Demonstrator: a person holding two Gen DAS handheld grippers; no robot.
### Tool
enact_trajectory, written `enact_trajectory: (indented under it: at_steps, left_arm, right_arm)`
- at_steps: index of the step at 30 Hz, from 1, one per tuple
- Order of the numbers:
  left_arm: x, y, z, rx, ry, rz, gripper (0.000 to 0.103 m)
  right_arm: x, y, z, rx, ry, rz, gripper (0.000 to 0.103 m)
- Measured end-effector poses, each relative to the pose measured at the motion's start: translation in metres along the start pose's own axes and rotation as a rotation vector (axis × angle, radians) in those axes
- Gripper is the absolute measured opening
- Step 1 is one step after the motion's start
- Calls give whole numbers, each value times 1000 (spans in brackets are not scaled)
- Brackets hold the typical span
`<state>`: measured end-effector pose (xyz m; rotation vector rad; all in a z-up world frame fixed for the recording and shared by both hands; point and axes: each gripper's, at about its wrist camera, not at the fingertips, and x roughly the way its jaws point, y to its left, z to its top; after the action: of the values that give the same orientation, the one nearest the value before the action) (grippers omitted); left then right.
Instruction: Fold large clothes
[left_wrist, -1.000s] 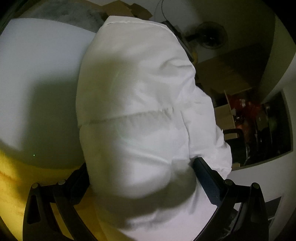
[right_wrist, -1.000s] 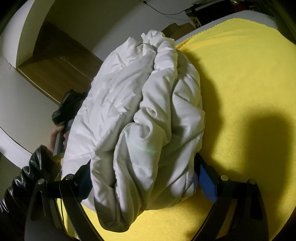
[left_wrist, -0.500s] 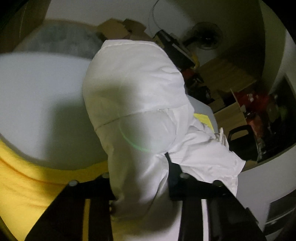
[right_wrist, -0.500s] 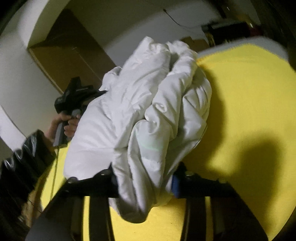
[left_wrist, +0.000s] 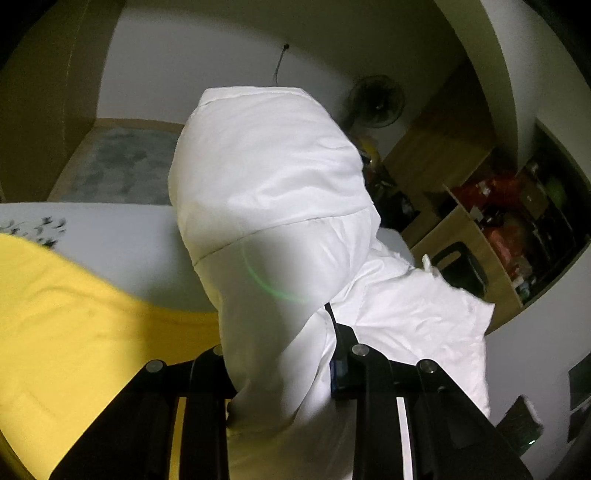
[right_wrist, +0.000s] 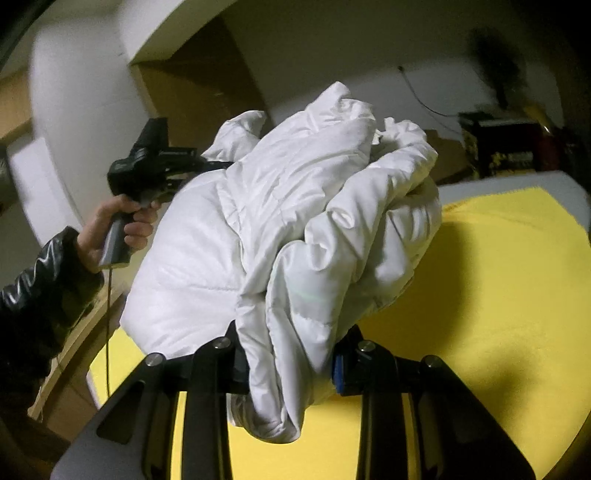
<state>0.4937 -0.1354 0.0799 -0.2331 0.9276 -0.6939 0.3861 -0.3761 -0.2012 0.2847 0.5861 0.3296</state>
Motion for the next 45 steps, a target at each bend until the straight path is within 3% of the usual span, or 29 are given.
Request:
enact_trajectory:
  at_steps: [6, 11, 19, 22, 23, 24, 26, 28, 29, 32, 35, 40, 42, 43, 45]
  left_arm:
    - [-48, 31, -63, -39, 20, 22, 27]
    - [-36, 69, -114, -70, 52, 40, 27]
    - [7, 112, -162, -129, 126, 55, 27]
    - [13, 120, -169, -148, 113, 41, 29]
    - [14, 120, -170, -138, 111, 49, 31]
    - [14, 121, -171, -120, 110, 68, 38]
    - [14, 122, -172, -106, 106, 104, 49]
    - [13, 118, -171, -112, 110, 160, 78]
    - [8, 117, -171, -109, 105, 192, 86]
    - [-15, 106, -169, -81, 36, 253, 90]
    - [-53, 86, -177, -41, -71, 370, 90]
    - [-121, 19, -215, 34, -300, 503, 90]
    - [-144, -4, -239, 38, -365, 555, 90]
    - [-154, -15, -252, 36, -384, 598, 90]
    - [-166, -30, -272, 23, -372, 724, 90]
  right_arm:
    - [-25, 63, -25, -45, 71, 18, 31]
    - [-38, 101, -46, -84, 148, 15, 31]
    - [-15, 95, -69, -13, 257, -5, 31]
    - [-14, 90, -66, 24, 256, -1, 37]
    - [-13, 89, -61, 37, 254, -1, 44]
    - [-12, 86, -56, 54, 255, -6, 48]
    - [-12, 86, -52, 71, 263, -31, 75]
    - [-12, 88, -50, 86, 261, -35, 82]
    - [-15, 87, -49, 94, 256, -46, 82]
    - [-32, 80, -51, 92, 216, -95, 83]
    - [-50, 77, -44, 92, 188, -122, 83]
    - [-81, 102, -20, -59, 75, -242, 84]
    - [-95, 112, -10, -86, 11, -239, 89]
    - [-102, 116, -5, -84, -22, -227, 102]
    - [-110, 122, 2, -70, -58, -181, 103]
